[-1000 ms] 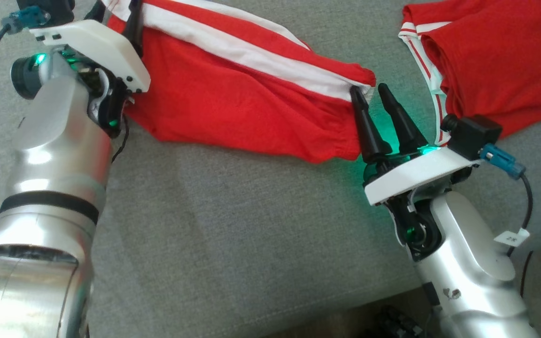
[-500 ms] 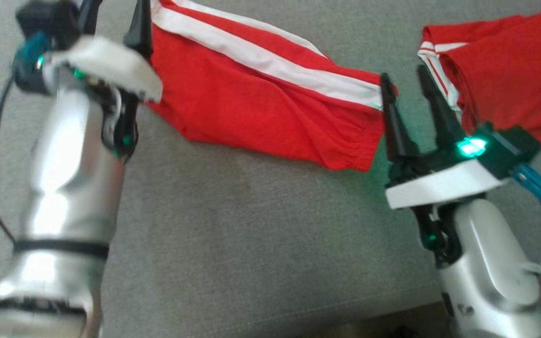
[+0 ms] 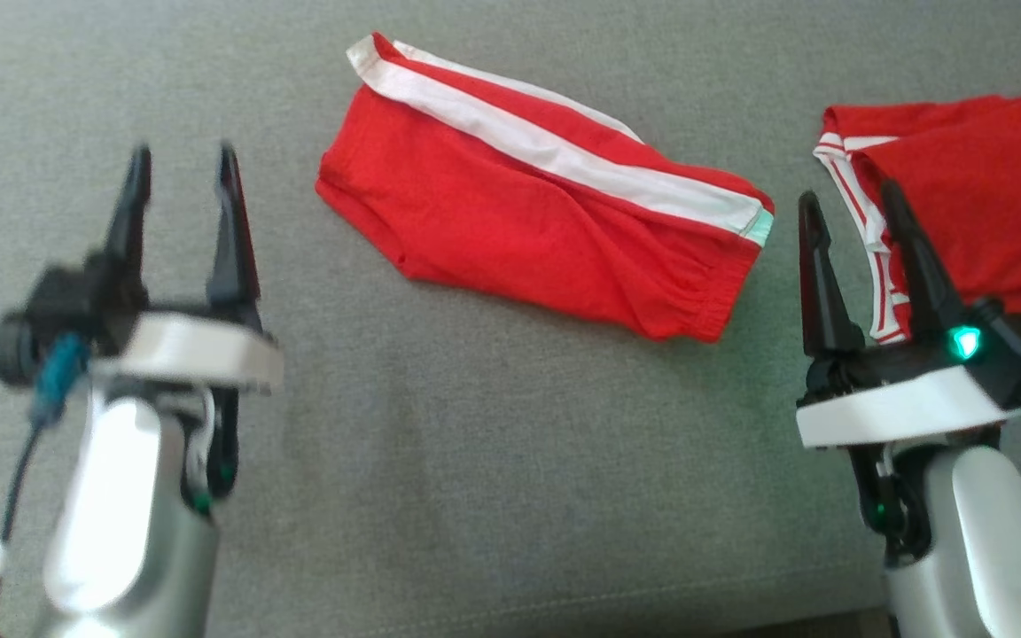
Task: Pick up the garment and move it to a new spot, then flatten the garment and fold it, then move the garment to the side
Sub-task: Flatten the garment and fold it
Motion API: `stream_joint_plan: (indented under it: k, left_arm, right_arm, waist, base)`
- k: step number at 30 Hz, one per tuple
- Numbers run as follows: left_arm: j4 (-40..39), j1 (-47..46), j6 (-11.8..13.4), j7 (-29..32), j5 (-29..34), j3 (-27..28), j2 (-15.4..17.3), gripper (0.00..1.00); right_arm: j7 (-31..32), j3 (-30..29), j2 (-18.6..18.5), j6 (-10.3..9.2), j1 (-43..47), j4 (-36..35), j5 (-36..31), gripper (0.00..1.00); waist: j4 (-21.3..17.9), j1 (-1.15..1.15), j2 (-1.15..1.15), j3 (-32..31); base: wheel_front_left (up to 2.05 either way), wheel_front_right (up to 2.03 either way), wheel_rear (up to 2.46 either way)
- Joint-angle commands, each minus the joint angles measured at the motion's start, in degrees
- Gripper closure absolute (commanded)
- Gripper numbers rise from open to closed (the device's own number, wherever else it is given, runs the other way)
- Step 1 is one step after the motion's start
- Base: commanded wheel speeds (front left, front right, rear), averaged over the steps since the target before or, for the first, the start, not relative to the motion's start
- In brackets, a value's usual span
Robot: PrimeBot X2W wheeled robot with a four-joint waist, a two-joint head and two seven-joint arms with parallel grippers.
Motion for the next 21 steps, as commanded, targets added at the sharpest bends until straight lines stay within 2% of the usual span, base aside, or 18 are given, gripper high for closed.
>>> stream_joint_plan:
  k: [1, 9, 21]
  left_arm:
    - [-2.75, 0.87, 0.63, -0.29, 0.38, 2.10, 1.69, 0.00]
    - [-5.58, 8.44, 1.87, -0.22, 0.47, 1.57, 1.66, 0.00]
    - [-6.52, 9.77, 2.00, 0.63, -0.40, 0.86, 1.60, 0.00]
  right_arm:
    - [0.45, 0.93, -0.07, 0.37, 0.26, -2.70, -0.53, 0.00]
    - [2.62, 1.09, -0.23, 0.37, 3.49, -4.52, -1.52, 0.00]
    - [3.65, 1.22, -0.36, 0.37, 4.12, -5.40, -1.41, 0.00]
  waist:
    - [0.53, 0.01, 0.00, -0.79]
    - [1.17, 0.01, 0.00, -2.11]
    - [1.22, 0.01, 0.00, -2.31]
  base:
    - [0.00, 0.00, 0.00]
    - [0.00, 0.00, 0.00]
    - [0.00, 0.00, 0.00]
